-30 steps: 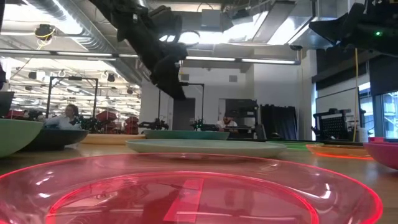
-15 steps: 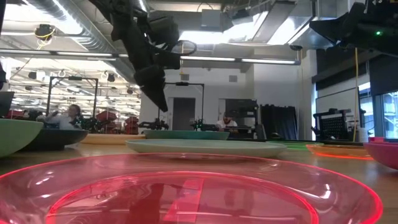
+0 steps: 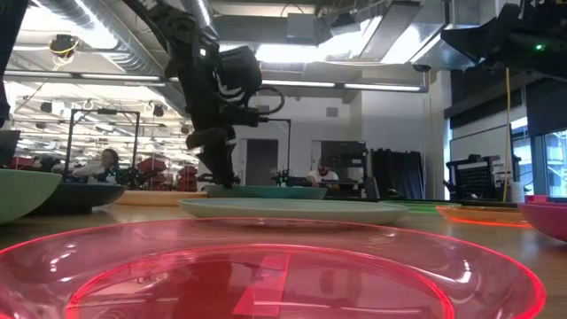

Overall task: Stack plastic plates
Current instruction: Stack the dark green plate on top of the gray plate

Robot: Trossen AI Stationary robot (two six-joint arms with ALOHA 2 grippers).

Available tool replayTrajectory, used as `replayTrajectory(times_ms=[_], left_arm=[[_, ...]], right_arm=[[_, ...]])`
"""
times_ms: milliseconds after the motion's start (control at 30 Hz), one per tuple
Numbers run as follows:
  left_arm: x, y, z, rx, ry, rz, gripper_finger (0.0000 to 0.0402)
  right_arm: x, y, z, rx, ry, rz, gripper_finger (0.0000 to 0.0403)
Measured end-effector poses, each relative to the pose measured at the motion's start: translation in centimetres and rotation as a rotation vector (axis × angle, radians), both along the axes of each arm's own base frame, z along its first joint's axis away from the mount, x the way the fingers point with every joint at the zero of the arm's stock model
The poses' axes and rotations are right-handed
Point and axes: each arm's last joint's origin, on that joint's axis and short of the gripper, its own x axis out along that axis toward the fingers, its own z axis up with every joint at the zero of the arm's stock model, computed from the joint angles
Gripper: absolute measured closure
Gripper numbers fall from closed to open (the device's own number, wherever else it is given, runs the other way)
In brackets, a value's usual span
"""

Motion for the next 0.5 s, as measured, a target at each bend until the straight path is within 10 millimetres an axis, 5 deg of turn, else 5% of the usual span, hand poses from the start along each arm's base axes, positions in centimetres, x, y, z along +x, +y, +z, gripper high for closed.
replayTrajectory(times_ms=[500], left_arm=[[0.38,0.25,-1.10,0.065,0.054,-0.084,0.0317]], right_arm=[[-0.05,-0.10,-0.01,0.018,-0.007,-0.035,0.0401]])
